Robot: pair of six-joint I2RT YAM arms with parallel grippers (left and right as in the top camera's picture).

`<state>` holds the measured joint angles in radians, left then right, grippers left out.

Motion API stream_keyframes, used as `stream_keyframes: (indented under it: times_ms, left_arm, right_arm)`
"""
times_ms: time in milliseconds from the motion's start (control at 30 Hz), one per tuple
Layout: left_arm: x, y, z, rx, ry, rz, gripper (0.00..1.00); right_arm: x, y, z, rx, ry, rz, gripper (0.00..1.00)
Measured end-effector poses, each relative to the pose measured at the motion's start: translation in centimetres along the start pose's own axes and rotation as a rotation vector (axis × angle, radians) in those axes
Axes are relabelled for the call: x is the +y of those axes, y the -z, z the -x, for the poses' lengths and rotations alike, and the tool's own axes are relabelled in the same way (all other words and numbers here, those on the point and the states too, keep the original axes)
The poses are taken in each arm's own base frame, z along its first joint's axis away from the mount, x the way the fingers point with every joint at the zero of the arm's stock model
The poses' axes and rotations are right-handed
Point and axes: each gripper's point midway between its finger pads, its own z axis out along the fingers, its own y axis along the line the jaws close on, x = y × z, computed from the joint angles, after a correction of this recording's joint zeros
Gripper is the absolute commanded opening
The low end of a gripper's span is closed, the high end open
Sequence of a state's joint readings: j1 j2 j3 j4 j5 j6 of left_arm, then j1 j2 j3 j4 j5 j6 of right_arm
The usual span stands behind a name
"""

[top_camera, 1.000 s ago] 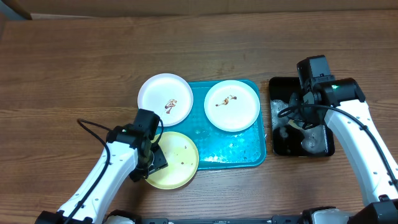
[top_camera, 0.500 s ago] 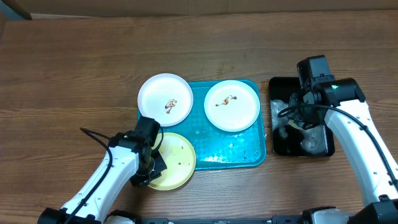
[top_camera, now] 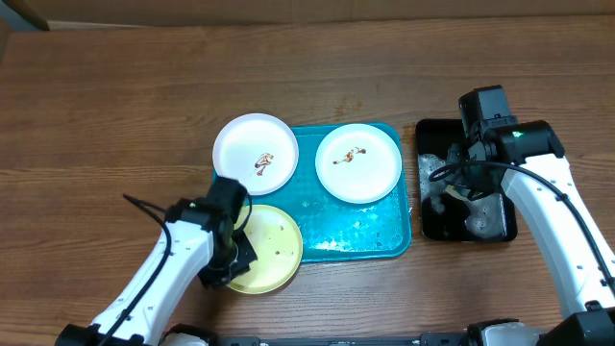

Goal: Clean dirty plates on tray and stack at the side

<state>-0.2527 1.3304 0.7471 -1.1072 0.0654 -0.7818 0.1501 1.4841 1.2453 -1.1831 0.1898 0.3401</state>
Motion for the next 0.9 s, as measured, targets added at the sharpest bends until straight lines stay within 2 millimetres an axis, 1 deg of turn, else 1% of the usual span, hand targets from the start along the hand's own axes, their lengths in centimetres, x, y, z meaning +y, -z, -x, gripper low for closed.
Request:
stream_keyframes:
  times_ms: [67, 100, 133, 200, 267, 333, 433, 567, 667, 733, 833, 900]
  left_arm:
    - [-0.4, 1.9, 0.6, -0.022, -0.001, 0.000, 0.50]
    - [-0.6, 2.7, 0.9, -0.035, -0.004, -0.001, 0.57]
    - [-0.8, 3.6, 1.3, -0.053, -0.003, -0.003, 0.63]
    - [-0.9, 4.6, 1.7, -0.072, -0.002, -0.004, 0.63]
    - [-0.6, 4.8, 1.5, -0.067, 0.000, 0.011, 0.64]
    - [-0.1, 4.6, 1.2, -0.055, 0.006, 0.028, 0.65]
    - [0.8, 3.3, 0.4, -0.027, 0.033, 0.062, 0.68]
    - [1.7, 1.1, -0.3, -0.005, 0.060, 0.085, 0.70]
    - [1.5, -0.3, 0.0, -0.021, 0.066, 0.068, 0.71]
    - [1.2, -1.1, 0.4, -0.041, 0.069, 0.046, 0.68]
    - [0.4, -1.9, 1.2, -0.079, 0.068, 0.005, 0.58]
    - [0.1, -2.1, 1.5, -0.090, 0.071, -0.012, 0.44]
  right_arm:
    - [0.0, 0.0, 0.0, 0.000, 0.000, 0.000, 0.04]
    - [0.0, 0.0, 0.0, 0.001, 0.001, -0.001, 0.04]
    - [0.0, 0.0, 0.0, 0.001, 0.001, -0.001, 0.04]
    - [0.0, 0.0, 0.0, 0.000, 0.001, 0.000, 0.04]
    - [0.0, 0.0, 0.0, 0.000, 0.000, 0.000, 0.04]
    - [0.0, 0.0, 0.0, 0.000, 0.000, 0.000, 0.04]
    - [0.0, 0.0, 0.0, 0.000, 0.000, -0.001, 0.04]
    - [0.0, 0.0, -0.1, 0.003, 0.001, -0.002, 0.04]
    - [-0.1, 0.0, -0.1, 0.005, 0.001, -0.003, 0.04]
    - [-0.1, 0.0, -0.1, 0.005, 0.001, -0.003, 0.04]
    - [-0.1, 0.0, -0.1, 0.005, 0.001, -0.002, 0.04]
    - [-0.1, 0.0, -0.1, 0.005, 0.001, -0.002, 0.04]
